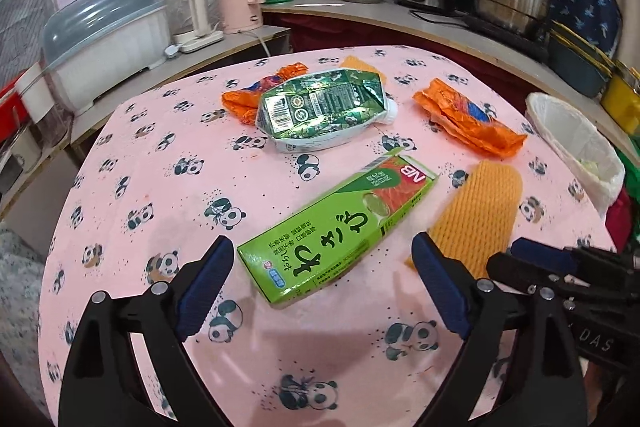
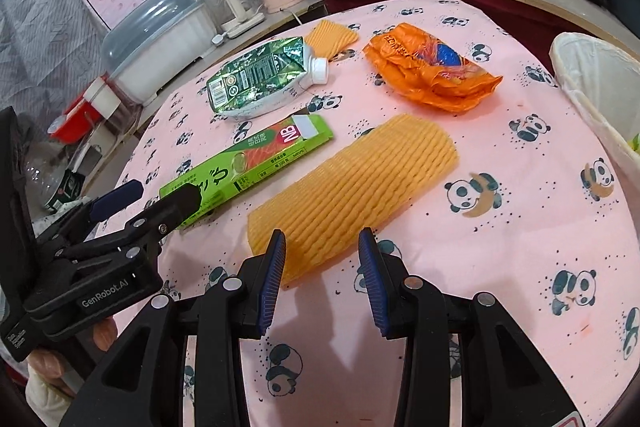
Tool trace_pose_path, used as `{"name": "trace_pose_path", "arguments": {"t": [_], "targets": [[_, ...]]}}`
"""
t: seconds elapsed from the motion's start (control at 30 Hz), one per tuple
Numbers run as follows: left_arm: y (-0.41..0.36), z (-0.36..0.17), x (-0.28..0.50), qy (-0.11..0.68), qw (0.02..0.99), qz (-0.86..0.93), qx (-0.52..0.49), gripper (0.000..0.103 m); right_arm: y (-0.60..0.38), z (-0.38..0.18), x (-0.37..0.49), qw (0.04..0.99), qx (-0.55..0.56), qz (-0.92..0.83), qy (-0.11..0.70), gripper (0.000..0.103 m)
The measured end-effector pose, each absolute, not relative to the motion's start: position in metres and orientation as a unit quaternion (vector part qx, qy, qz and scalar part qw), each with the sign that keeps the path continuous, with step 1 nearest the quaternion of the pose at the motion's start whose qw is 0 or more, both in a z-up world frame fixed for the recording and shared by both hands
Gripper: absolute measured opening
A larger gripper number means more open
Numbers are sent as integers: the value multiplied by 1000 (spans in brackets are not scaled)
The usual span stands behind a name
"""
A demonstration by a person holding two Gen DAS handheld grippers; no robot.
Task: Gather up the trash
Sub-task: 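Grasp the orange mesh foam sleeve with the right gripper while the left grasps the green NB carton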
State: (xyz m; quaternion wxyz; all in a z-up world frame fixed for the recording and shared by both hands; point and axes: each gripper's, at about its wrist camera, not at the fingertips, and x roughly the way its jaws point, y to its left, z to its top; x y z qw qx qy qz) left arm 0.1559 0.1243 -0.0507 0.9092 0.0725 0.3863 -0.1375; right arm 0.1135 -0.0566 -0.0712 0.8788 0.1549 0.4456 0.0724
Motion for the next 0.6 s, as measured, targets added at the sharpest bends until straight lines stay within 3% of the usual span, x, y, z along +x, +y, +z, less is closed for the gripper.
{"name": "trace_pose_path", "arguments": {"t": [0.27, 0.6], "targets": [[132, -73, 173, 400, 893, -181, 101, 89, -57, -80, 123, 870, 173, 69, 456, 38], [121, -91, 195, 424, 885, -169, 87, 85, -63, -81, 138, 869, 199, 60, 449, 51]]}}
